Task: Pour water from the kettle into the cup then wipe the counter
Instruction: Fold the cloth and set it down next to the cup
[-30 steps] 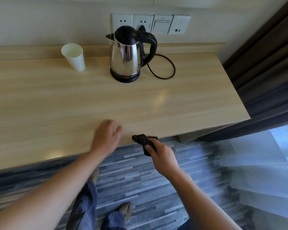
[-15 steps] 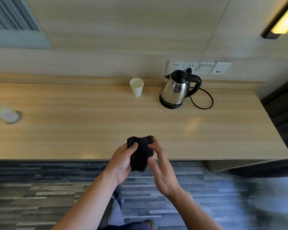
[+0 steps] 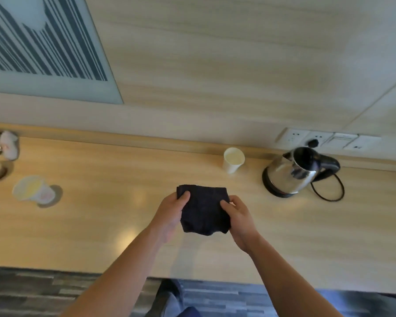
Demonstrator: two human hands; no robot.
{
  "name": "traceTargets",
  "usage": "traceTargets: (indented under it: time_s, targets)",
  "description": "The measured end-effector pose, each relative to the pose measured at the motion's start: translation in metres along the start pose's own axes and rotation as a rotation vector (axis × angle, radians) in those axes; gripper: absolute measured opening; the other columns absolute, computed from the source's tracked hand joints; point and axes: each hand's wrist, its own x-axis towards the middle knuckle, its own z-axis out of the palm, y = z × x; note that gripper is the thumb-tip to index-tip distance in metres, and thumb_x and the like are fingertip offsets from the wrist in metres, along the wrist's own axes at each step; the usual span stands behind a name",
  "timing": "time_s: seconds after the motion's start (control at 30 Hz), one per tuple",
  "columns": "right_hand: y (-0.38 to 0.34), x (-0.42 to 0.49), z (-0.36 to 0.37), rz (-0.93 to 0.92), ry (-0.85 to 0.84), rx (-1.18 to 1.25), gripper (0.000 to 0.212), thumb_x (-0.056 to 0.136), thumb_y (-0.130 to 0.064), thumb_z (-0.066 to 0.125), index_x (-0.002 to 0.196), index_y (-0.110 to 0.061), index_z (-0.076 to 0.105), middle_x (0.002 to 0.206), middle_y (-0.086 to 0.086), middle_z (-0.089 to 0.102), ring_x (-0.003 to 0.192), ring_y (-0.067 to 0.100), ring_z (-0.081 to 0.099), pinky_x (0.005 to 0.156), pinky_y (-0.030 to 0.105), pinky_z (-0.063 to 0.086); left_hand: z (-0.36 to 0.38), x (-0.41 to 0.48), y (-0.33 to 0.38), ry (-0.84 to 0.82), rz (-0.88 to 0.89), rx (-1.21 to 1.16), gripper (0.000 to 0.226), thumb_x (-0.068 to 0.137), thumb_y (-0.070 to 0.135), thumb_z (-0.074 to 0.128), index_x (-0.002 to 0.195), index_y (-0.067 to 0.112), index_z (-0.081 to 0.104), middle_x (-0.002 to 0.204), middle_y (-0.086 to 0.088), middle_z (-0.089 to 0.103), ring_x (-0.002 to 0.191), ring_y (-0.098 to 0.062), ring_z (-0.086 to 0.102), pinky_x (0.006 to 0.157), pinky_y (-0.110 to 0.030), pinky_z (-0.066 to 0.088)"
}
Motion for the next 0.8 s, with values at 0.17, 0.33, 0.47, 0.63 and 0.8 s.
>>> traceTargets:
  time_s: [0.17,0.33,0.47,0.63,0.8]
  targets:
    - [-0.031,0.068,0.034,-0.036,0.084,-0.232,0.016,0.109,-0.035,0.048,0.122,-0.027,0.050,0.113,-0.002,0.068,0.102,0.019,0.069,0.071,0.032,0.063,-0.014,0.079,0.040,-0.004,0.049,0.115,0.027,0.112,0.034,0.052,0.123,0.023,0.074,0.122,0.002,0.079,0.117,-0.019,0.073,0.103,-0.041,0.057]
    - [-0.041,0.138,0.049,-0.036,0.170,-0.410,0.019,0.109,-0.039,0.041,0.127,-0.032,0.042,0.111,-0.011,0.060,0.109,0.020,0.064,0.090,0.047,0.062,-0.022,0.153,0.058,-0.034,0.061,0.337,0.033,0.113,0.041,0.043,0.133,0.024,0.062,0.128,0.000,0.070,0.117,-0.021,0.066,0.096,-0.038,0.057]
    - [-0.034,0.184,0.057,-0.021,0.275,-0.530,0.028,0.108,-0.037,0.044,0.133,-0.024,0.046,0.118,-0.001,0.062,0.113,0.025,0.062,0.097,0.053,0.057,-0.026,0.202,0.057,-0.020,0.027,0.462,0.038,0.114,0.042,0.039,0.138,0.020,0.060,0.132,-0.003,0.067,0.122,-0.027,0.063,0.109,-0.049,0.053]
    - [-0.022,0.218,0.068,-0.002,0.364,-0.626,0.030,0.109,-0.028,0.045,0.136,-0.016,0.045,0.113,0.003,0.059,0.105,0.026,0.061,0.092,0.050,0.057,-0.021,0.241,0.050,0.030,-0.011,0.454,0.032,0.114,0.039,0.041,0.126,0.018,0.062,0.122,-0.005,0.068,0.116,-0.027,0.064,0.095,-0.041,0.053]
    - [-0.012,0.232,0.070,0.008,0.421,-0.689,0.017,0.109,-0.027,0.044,0.123,-0.017,0.045,0.093,-0.005,0.052,0.090,0.023,0.060,0.083,0.049,0.059,-0.018,0.257,0.043,0.064,0.012,0.515,0.029,0.111,0.030,0.051,0.134,0.015,0.060,0.129,-0.008,0.068,0.121,-0.032,0.065,0.095,-0.043,0.055]
